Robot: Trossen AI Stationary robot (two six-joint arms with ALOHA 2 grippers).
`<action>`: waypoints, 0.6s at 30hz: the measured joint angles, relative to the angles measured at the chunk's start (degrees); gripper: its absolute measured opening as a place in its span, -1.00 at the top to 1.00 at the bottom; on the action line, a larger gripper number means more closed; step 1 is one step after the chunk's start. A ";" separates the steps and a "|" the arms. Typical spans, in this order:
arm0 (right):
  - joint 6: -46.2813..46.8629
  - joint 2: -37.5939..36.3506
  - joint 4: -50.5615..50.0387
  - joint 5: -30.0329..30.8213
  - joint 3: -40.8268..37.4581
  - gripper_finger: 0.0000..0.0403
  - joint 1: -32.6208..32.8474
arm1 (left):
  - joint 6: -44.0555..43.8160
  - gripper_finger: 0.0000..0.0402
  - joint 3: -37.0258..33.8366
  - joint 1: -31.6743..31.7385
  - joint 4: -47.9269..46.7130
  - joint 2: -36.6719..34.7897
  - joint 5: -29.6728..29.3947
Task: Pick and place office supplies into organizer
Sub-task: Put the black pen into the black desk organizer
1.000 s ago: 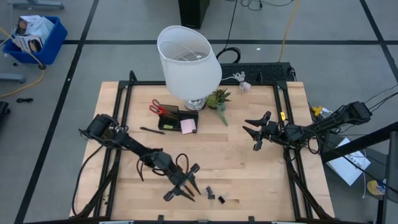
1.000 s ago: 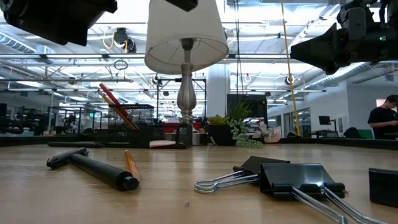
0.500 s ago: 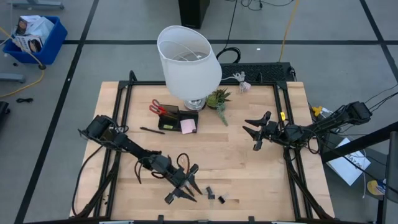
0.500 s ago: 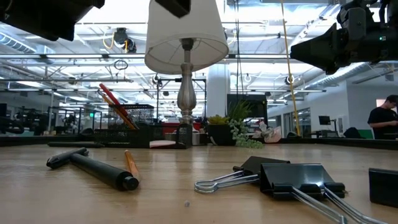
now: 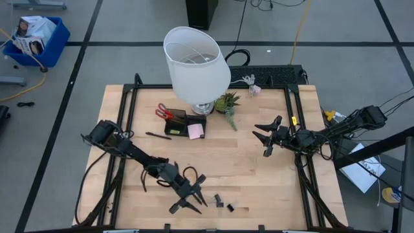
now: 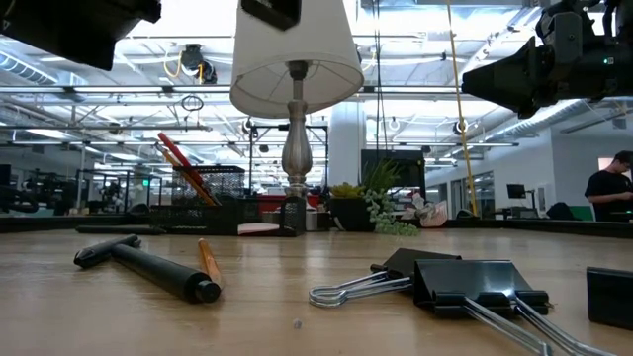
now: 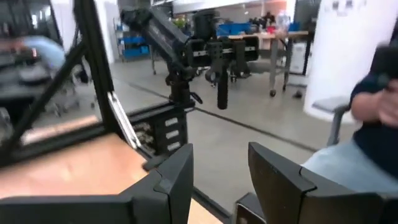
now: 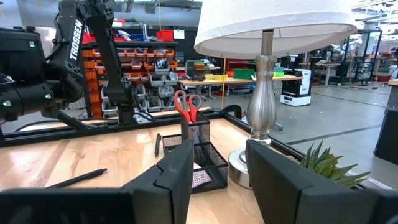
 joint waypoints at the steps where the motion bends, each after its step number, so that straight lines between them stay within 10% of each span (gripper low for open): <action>1: 0.00 0.02 0.00 0.00 -0.01 0.30 0.01 | 2.20 0.22 0.00 -0.16 0.06 0.00 0.65; 12: 0.00 0.02 0.00 0.02 0.01 0.30 0.01 | -8.10 0.22 -3.29 -1.51 -0.57 -1.47 -13.79; 18: 0.00 0.00 0.00 0.00 0.01 0.30 -0.01 | -20.20 0.22 -8.67 -5.15 -1.98 -6.18 -33.33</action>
